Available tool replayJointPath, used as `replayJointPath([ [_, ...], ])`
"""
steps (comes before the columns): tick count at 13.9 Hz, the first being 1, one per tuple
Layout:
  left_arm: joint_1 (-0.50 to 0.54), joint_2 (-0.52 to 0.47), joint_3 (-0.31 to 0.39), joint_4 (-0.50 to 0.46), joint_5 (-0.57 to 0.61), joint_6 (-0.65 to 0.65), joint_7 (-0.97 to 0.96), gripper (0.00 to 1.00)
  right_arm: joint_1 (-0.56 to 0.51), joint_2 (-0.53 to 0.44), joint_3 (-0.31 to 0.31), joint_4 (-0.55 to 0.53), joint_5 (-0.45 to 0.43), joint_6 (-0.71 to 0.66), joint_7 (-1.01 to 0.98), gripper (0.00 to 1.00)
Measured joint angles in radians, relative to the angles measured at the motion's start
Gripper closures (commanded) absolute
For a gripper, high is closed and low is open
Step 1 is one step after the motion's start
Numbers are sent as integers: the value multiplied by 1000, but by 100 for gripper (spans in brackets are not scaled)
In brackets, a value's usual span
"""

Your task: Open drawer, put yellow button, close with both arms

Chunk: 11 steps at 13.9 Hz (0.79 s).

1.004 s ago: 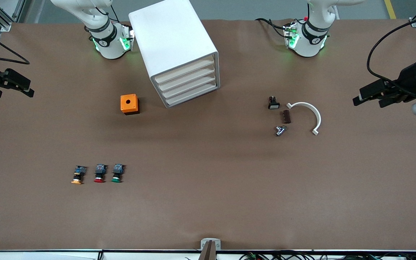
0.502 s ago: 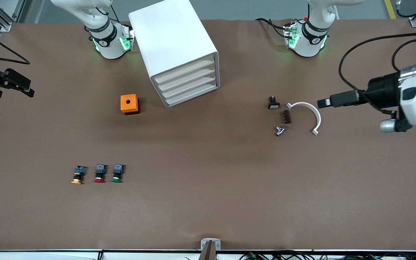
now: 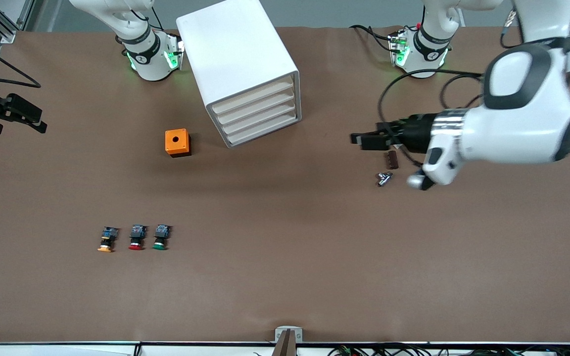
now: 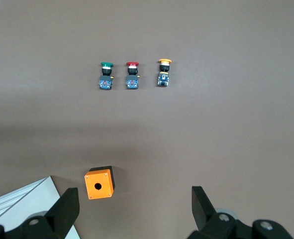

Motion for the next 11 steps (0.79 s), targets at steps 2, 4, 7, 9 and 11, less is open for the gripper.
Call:
replayJointPath([
  [2,-35,57,0,18,-36,6,-127,1,0,12,-1,-6,0,-4,0,0],
  [4,-71,117,0,25,-44,30,-280,1,0,69,-1,-10,0,-1,0,0],
  [7,-101,206,0,32,-45,36,-541,1,-4,165,-4,-7,-2,53,0,0],
  [9,-121,259,-1,34,-45,30,-708,1,-18,233,-11,-7,-3,116,0,0],
  [11,-140,312,-6,36,-46,-28,-880,1,-35,301,-14,-10,-3,200,0,0],
])
